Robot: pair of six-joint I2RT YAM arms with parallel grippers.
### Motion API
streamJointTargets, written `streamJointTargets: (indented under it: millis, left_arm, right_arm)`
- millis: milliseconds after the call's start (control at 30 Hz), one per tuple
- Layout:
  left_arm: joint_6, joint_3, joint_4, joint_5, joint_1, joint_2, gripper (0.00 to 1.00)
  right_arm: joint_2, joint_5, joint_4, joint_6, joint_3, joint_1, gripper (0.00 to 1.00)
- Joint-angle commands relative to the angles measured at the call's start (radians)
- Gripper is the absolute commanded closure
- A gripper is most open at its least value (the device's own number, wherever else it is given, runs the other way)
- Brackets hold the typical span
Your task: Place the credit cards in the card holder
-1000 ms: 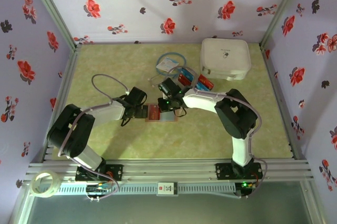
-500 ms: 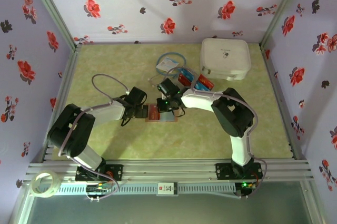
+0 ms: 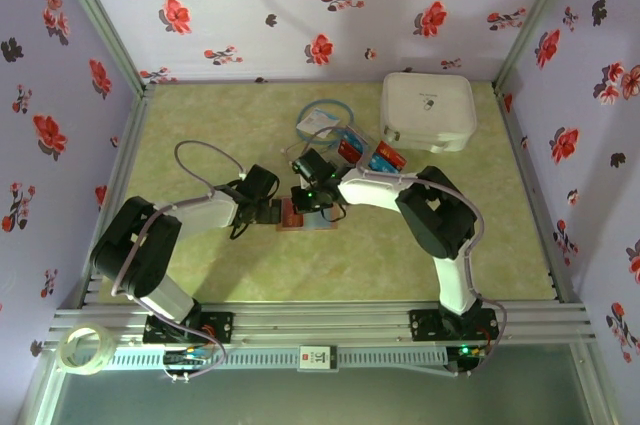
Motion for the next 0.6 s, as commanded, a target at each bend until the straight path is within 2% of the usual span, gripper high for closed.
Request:
streamJointTargets:
  millis: [0, 100, 233, 333, 567]
  left_arm:
    - [0.015, -0.02, 0.033, 0.028, 0.002, 0.045, 0.0]
    - [0.015, -0.023, 0.02, 0.028, 0.011, 0.016, 0.0]
    - [0.015, -0.031, -0.005, 0.027, 0.035, -0.039, 0.0]
    - [0.017, -0.035, -0.033, 0.027, 0.054, -0.091, 0.0]
    - [0.009, -0.021, -0.09, 0.035, 0.065, -0.212, 0.0]
  right_arm:
    - [-0.03, -0.004, -0.031, 0.008, 0.02, 0.004, 0.93]
    - [-0.09, 0.002, -0.049, 0.002, 0.012, -0.007, 0.88]
    - [-0.174, 0.006, -0.068, 0.004, -0.008, -0.044, 0.66]
    - [-0.228, 0.005, -0.081, 0.005, -0.027, -0.073, 0.53]
    - [-0.299, 0.098, -0.136, -0.066, -0.036, -0.102, 0.4]
